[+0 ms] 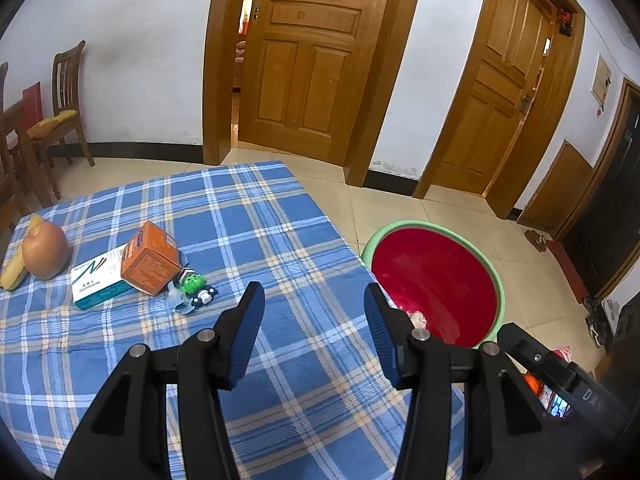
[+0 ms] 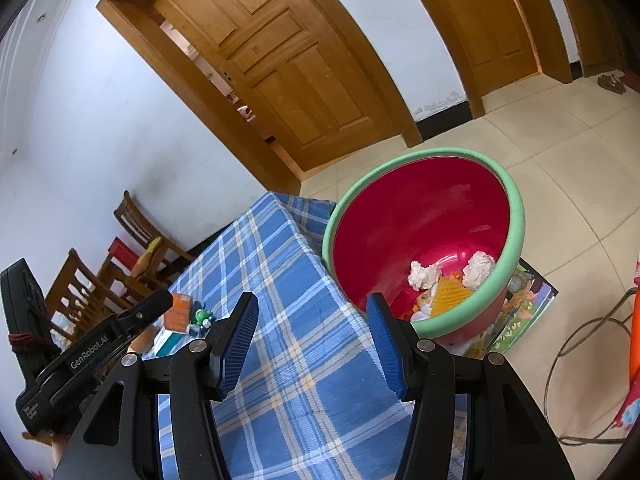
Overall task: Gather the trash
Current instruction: 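Move both tools back over the table toward the remaining items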
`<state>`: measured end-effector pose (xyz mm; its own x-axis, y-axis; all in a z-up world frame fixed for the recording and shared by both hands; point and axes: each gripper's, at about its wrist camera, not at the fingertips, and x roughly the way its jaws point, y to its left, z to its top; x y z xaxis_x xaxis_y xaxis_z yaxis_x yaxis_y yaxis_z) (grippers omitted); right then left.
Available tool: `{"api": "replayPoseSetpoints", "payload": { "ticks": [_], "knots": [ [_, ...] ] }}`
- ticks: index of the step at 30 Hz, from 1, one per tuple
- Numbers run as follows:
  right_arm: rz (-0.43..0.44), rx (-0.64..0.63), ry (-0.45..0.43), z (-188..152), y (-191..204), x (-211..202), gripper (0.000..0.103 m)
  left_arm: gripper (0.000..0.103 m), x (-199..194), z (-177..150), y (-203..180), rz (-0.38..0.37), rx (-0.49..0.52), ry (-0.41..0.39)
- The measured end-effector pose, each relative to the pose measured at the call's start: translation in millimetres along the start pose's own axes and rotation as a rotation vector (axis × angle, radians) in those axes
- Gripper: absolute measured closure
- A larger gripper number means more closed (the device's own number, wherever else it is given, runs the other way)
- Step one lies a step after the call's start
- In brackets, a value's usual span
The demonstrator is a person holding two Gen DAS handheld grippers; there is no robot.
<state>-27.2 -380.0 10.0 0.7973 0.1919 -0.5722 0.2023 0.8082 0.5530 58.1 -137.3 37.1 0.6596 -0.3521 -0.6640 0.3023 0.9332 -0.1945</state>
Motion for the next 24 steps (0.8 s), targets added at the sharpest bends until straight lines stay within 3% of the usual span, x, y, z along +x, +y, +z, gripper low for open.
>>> {"api": "replayPoseSetpoints", "payload": {
  "ticks": [11,24],
  "knots": [
    [0.011,-0.025,0.015,-5,13,4,0.045,0.051,-12,0,21,0.042,-0.020,-0.023],
    [0.033,-0.118,0.068,-16,53,28,0.040,0.051,-29,3,80,0.156,-0.071,-0.048]
  ]
}}
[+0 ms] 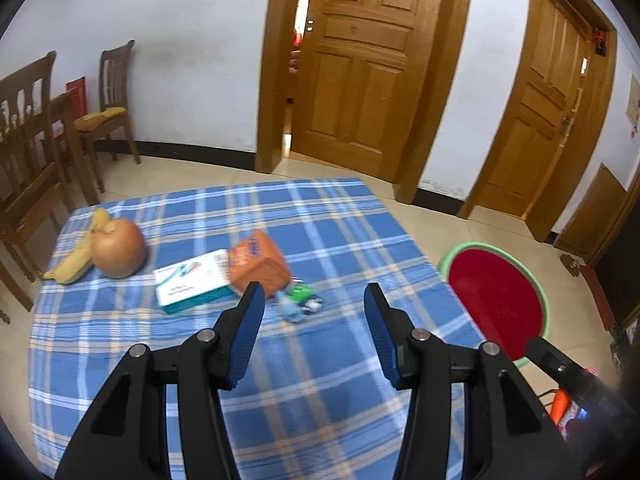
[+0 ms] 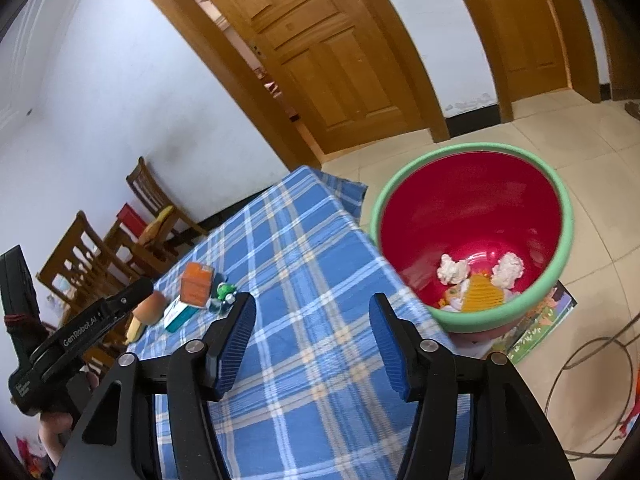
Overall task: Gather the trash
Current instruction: 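Move both tools back over the table toward the remaining items, then grasp the orange box with the left tool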
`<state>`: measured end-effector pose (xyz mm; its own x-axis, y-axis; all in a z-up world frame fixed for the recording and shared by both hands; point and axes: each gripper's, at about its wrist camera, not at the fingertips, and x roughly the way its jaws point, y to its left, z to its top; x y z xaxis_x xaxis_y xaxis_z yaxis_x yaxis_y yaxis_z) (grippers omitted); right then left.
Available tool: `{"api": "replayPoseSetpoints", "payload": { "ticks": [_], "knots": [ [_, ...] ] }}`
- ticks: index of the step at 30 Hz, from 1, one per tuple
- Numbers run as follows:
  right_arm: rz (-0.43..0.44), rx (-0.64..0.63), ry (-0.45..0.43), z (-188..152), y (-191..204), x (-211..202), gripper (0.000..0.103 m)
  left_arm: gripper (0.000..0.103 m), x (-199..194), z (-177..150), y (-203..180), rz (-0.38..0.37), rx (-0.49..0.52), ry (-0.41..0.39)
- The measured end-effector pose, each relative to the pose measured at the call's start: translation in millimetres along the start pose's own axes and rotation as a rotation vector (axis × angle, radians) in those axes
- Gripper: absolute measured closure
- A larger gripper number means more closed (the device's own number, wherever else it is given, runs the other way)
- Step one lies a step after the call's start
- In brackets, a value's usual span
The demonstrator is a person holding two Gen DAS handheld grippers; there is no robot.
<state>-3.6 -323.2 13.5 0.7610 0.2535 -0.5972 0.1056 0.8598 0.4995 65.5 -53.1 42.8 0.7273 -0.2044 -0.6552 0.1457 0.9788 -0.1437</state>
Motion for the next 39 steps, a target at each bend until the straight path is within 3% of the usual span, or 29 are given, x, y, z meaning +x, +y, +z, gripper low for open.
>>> {"api": "replayPoseSetpoints", "payload": {
  "ticks": [18,27,31,39],
  "knots": [
    [-0.019,-0.064,0.070,-9,39,44,0.039,0.051,31,-2,82,0.116,-0.045,0.059],
    [-0.033,-0.082,0.099,-12,47,63,0.039,0.051,65,-6,79,0.082,-0.026,0.118],
    [-0.038,-0.078,0.105,-11,45,67,0.039,0.038,79,4,68,0.073,0.009,0.123],
    [-0.051,-0.063,0.103,-8,36,69,0.039,0.033,103,21,39,0.058,0.031,0.129]
  ]
}}
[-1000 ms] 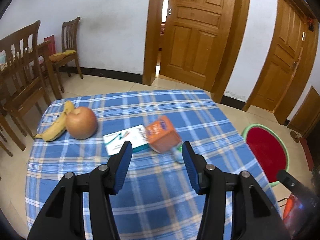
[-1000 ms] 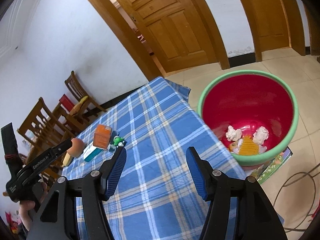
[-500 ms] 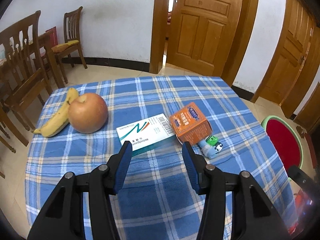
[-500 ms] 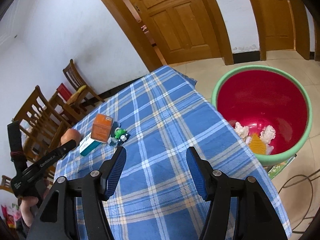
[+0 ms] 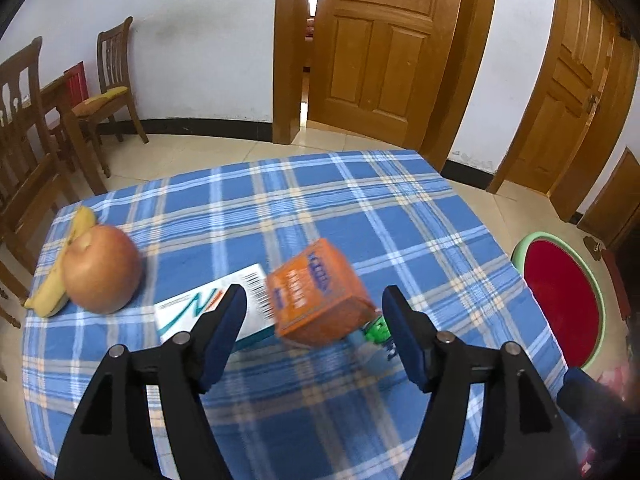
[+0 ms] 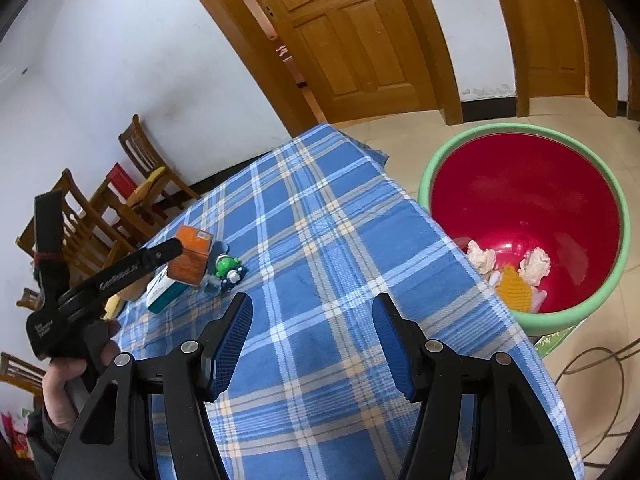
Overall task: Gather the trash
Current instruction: 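Grasp the orange box with the left tool, then hold the orange box in the left tool while the right tool grasps the green toy figure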
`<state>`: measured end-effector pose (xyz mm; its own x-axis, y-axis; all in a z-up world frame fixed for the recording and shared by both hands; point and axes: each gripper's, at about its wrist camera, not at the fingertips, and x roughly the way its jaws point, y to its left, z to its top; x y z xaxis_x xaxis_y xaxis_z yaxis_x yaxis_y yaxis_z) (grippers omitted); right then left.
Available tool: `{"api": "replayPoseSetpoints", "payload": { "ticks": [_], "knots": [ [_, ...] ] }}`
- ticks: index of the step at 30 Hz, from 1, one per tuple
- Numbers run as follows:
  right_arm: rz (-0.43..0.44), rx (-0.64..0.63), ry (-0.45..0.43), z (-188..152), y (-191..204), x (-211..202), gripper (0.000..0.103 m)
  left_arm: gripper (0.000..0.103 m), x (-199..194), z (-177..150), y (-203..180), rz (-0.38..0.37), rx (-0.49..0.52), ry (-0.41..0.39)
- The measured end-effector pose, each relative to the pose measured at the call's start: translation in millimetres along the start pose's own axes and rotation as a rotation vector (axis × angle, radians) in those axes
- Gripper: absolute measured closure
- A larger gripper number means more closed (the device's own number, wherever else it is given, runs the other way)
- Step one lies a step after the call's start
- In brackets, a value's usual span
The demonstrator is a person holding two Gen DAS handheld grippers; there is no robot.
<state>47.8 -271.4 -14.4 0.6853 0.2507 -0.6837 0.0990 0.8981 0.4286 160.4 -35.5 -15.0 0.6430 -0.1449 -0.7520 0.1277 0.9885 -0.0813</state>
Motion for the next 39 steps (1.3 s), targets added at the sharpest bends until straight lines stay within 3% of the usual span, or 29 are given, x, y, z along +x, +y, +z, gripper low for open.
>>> {"api": "replayPoseSetpoints", "payload": {
  "ticks": [4,9,10,21,27,39],
  "knots": [
    [-0.002,0.016,0.000,1,-7,0,0.039,0.033,15,1,-4,0.048,-0.012,0.028],
    [0.002,0.021,-0.005,1,-13,-3,0.039,0.035,28,-3,-1,0.032,-0.069,0.056],
    [0.002,0.024,-0.004,1,-14,-3,0.039,0.039,29,-4,-1,0.026,-0.074,0.055],
    [0.004,0.027,0.008,0,-14,2,0.039,0.040,-1,-11,3,-0.016,-0.070,-0.011],
    [0.009,-0.021,0.021,2,3,8,0.039,0.040,-29,-19,18,0.001,-0.071,-0.069],
    [0.039,-0.143,0.078,8,60,45,0.039,0.040,-44,-26,59,0.047,-0.159,-0.116]
  ]
}}
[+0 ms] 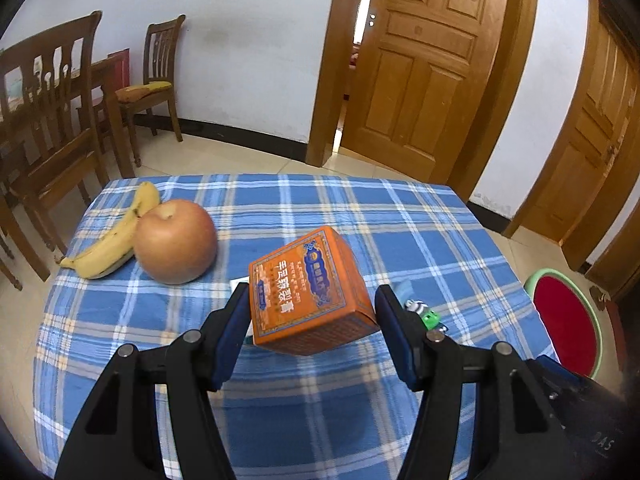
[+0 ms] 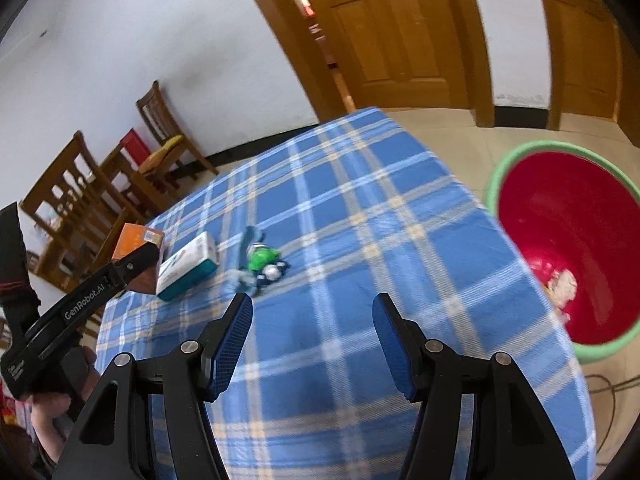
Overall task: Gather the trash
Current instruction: 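Hold the orange box in the left tool while the right tool grasps the green toy figure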
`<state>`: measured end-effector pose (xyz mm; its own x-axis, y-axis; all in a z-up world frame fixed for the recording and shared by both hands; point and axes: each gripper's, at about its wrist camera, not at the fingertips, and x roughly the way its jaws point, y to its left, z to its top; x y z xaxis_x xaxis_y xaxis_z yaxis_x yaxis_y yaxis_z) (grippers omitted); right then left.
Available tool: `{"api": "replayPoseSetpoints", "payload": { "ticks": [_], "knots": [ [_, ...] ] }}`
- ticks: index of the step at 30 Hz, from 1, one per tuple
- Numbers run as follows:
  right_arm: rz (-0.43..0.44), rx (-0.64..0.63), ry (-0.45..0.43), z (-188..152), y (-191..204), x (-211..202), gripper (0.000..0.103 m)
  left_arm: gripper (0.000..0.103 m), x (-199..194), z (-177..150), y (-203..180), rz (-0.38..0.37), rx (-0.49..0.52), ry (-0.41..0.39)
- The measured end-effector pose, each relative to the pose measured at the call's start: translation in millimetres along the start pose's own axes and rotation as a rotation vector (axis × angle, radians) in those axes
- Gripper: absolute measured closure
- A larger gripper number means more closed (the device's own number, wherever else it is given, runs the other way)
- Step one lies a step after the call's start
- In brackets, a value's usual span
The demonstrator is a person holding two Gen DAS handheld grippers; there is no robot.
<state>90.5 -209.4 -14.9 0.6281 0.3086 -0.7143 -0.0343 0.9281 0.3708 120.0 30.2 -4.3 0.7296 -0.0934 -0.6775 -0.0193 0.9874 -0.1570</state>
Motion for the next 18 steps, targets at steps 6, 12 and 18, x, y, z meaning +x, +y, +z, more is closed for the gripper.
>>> {"api": "replayPoseSetpoints", "payload": {
  "ticks": [6,12,18],
  "knots": [
    [0.001,-0.051,0.026,9,20,30,0.039,0.040,1,-1,18,0.039,-0.039,-0.016],
    [-0.017,-0.107,0.039,20,29,55,0.039,0.040,3,-2,26,0.036,-0.070,-0.010],
    [-0.009,-0.155,0.072,25,36,76,0.055,0.040,3,-3,26,0.037,-0.067,-0.009]
  ]
}}
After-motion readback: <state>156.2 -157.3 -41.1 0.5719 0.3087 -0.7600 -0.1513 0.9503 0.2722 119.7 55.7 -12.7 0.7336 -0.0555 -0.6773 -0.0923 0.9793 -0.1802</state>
